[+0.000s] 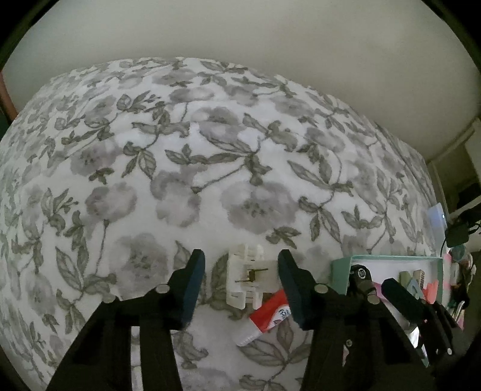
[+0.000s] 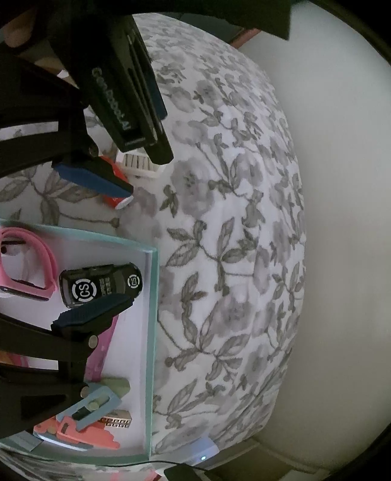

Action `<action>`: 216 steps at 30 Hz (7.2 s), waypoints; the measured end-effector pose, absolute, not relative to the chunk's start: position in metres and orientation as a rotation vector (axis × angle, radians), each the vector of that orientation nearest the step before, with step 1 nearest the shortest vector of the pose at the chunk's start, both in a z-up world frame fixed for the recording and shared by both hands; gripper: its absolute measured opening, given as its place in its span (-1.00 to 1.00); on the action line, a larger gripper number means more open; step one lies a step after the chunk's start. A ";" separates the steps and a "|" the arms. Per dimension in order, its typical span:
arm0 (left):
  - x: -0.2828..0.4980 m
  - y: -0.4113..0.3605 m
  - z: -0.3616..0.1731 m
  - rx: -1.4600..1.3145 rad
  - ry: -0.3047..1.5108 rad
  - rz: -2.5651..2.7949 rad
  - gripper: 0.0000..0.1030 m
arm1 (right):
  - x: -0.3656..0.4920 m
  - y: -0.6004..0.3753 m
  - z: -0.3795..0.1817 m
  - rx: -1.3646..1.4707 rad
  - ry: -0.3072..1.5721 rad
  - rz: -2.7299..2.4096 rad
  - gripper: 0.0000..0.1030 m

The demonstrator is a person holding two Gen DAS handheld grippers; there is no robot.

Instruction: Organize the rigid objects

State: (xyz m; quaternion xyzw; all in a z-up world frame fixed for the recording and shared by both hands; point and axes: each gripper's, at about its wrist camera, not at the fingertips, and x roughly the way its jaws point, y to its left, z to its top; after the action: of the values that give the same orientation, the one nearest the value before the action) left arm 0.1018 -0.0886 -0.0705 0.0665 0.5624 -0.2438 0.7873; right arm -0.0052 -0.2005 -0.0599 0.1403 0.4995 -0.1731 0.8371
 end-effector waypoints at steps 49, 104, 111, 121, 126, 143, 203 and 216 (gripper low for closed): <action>0.127 -0.009 -0.070 0.089 1.313 -0.335 -0.30 | 0.024 -0.130 -0.100 -0.056 1.128 0.022 0.61; 0.016 -0.071 0.031 0.194 1.033 -0.633 -0.30 | -0.088 -0.181 -0.014 0.181 0.919 -0.371 0.56; -0.024 -0.096 0.030 0.276 1.012 -0.713 -0.30 | -0.124 -0.210 -0.016 0.259 0.934 -0.502 0.56; -0.067 -0.126 0.013 0.362 1.061 -0.821 -0.30 | -0.168 -0.255 -0.035 0.457 0.984 -0.660 0.56; -0.076 -0.141 -0.001 0.402 1.096 -0.857 -0.30 | -0.178 -0.270 -0.044 0.518 1.008 -0.719 0.56; -0.078 -0.153 -0.014 0.436 1.100 -0.871 -0.24 | -0.179 -0.278 -0.059 0.552 1.059 -0.719 0.57; -0.006 -0.106 -0.065 0.316 1.203 -0.559 0.82 | -0.173 -0.275 -0.069 0.567 1.062 -0.700 1.00; -0.008 -0.097 -0.050 0.334 1.176 -0.562 0.82 | -0.166 -0.258 -0.062 0.520 1.061 -0.653 1.00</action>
State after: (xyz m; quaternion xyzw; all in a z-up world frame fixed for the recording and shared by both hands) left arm -0.0081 -0.0970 -0.0501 0.1546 0.5446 -0.2602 0.7822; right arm -0.1658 -0.2582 -0.0623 0.2406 0.4911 -0.3023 0.7807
